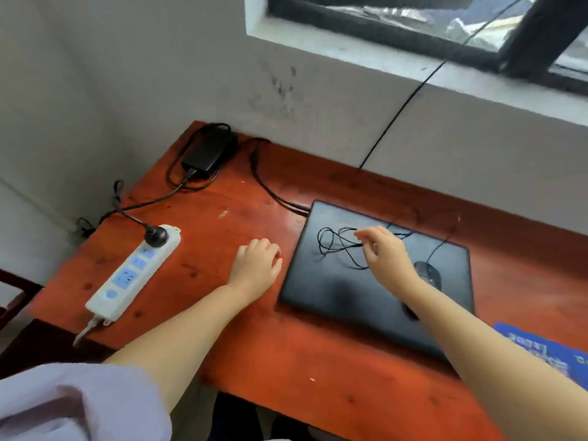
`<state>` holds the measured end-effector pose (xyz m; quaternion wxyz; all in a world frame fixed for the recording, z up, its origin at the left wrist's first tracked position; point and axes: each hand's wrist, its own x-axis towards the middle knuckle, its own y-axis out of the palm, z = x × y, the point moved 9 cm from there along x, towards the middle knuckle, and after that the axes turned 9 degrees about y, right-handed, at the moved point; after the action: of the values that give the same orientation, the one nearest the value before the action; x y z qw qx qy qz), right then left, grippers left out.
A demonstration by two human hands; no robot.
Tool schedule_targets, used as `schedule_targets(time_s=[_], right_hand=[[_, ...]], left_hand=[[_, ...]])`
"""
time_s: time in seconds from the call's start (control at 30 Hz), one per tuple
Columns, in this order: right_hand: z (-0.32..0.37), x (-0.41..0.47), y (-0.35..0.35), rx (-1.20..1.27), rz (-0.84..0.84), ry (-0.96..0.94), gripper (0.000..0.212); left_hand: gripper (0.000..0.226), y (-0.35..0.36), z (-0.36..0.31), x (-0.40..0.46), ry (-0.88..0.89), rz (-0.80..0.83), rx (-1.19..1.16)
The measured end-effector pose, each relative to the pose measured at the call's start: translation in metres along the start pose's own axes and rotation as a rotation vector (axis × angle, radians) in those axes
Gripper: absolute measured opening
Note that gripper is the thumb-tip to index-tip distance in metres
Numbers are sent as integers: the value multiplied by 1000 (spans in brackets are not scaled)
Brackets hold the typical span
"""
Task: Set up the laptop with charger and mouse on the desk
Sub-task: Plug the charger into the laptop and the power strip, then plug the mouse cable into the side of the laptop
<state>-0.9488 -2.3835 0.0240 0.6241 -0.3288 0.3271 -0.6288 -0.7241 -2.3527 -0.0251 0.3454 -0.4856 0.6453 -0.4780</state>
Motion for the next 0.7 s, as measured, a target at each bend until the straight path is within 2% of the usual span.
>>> schedule_targets(time_s=[0.13, 0.23, 0.37, 0.47, 0.53, 0.7], right_hand=[[-89, -33, -36, -32, -77, 263, 30], [-131, -50, -41, -106, -111, 445, 30], [-152, -58, -20, -132, -51, 675, 60], [-152, -57, -12, -207, -92, 735, 73], [-156, -58, -10, -205, -121, 776, 74], [-165, -63, -15, -92, -147, 801, 71]], left_hand=[[19, 18, -83, 24, 246, 40, -45], [20, 31, -130, 36, 461, 92, -40], [44, 46, -170, 59, 707, 111, 85], [71, 72, -183, 86, 744, 271, 238], [78, 87, -186, 102, 706, 365, 326], [39, 98, -198, 124, 646, 407, 279]])
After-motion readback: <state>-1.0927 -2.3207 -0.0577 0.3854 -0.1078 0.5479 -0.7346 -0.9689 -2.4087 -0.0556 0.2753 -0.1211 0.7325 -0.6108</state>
